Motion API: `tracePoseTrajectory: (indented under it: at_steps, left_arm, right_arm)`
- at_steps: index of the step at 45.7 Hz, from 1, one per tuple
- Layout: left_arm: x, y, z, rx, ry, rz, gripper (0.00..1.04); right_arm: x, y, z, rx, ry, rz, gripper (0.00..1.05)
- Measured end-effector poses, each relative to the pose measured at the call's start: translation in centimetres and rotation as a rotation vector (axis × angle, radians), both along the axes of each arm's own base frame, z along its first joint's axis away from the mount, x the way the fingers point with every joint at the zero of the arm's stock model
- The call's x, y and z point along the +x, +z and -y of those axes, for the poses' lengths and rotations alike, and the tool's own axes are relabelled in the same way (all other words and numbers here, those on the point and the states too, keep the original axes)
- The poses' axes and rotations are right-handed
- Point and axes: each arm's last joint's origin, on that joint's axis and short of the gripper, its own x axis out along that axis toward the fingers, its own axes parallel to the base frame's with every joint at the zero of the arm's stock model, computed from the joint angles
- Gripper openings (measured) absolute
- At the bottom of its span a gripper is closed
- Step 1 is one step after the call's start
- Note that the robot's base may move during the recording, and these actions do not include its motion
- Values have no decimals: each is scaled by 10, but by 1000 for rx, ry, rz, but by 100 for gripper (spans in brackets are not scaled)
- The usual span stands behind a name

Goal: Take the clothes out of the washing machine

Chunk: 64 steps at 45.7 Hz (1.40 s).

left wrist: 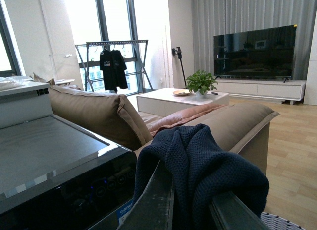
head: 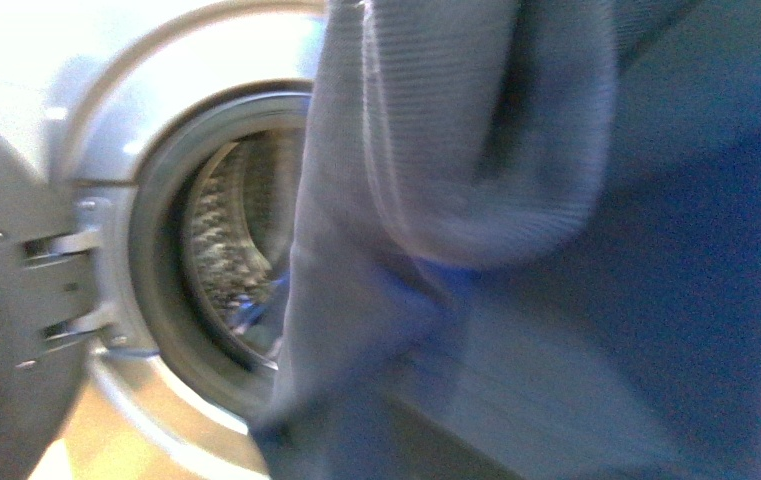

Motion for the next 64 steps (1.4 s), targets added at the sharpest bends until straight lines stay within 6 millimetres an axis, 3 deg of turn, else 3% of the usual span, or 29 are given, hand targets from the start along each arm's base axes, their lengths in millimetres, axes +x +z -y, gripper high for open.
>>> tracePoseTrajectory:
  at_steps: [9,20,38,51,57,64]
  left_arm:
    - [0,0,0,0,0,0,7]
    - [0,0,0,-1,2,0,7]
    - [0,0,0,-1,4,-1,7]
    - [0,0,0,-1,4,-1,7]
    - [0,0,0,-1,3,-1,7]
    - [0,0,0,0,1,0,7]
  right_arm:
    - [23,6,-18,22,-97,27,97]
    - [52,9,-26,42,-187,11,97]
    - [73,11,-14,127,-385,41,96]
    - [69,7,2,178,-449,32,58]
    - [50,12,16,208,-462,51,29]
    - [33,18,30,239,-474,61,8]
